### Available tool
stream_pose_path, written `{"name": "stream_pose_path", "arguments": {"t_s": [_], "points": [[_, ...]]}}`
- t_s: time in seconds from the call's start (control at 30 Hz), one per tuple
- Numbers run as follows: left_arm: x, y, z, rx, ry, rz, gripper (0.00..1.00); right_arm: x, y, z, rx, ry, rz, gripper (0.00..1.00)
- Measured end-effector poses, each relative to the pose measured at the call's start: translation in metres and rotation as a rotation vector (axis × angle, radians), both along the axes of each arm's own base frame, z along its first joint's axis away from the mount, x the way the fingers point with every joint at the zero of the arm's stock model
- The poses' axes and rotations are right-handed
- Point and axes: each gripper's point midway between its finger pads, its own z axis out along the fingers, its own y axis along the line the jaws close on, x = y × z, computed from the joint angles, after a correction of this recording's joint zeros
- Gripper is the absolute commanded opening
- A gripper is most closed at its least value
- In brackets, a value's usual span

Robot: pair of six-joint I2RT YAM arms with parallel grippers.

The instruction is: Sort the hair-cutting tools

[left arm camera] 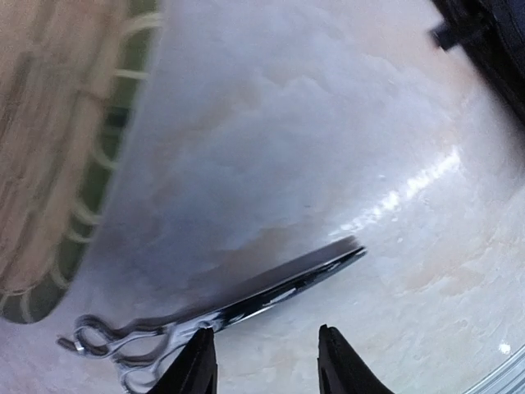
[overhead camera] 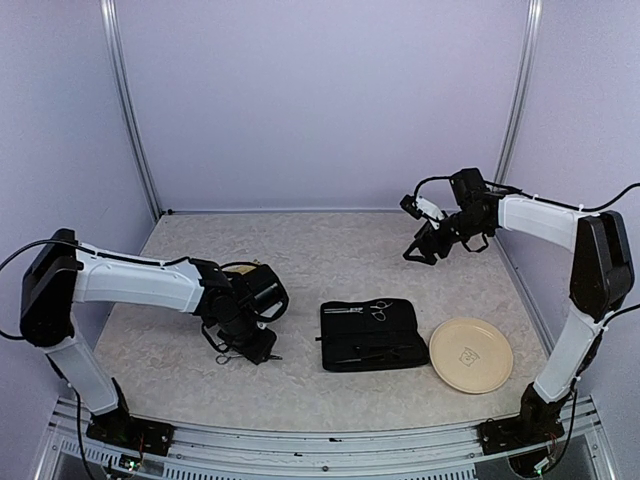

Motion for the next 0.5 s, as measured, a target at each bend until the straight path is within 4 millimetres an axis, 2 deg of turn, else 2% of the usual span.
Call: {"name": "stream_pose_path", "arguments": {"t_s": [0.17,0.5], "points": [[0.018,0.026,0.024,0.015,-0.053,0.033,0.37,0.0,0.002,0.001,0.008,0.003,0.01,0.78],[0.016,0.07,0.018,0.136,0.006,0.116,0.43,-0.001,0.005,0.0,0.02,0.015,0.022,0.75]]}}
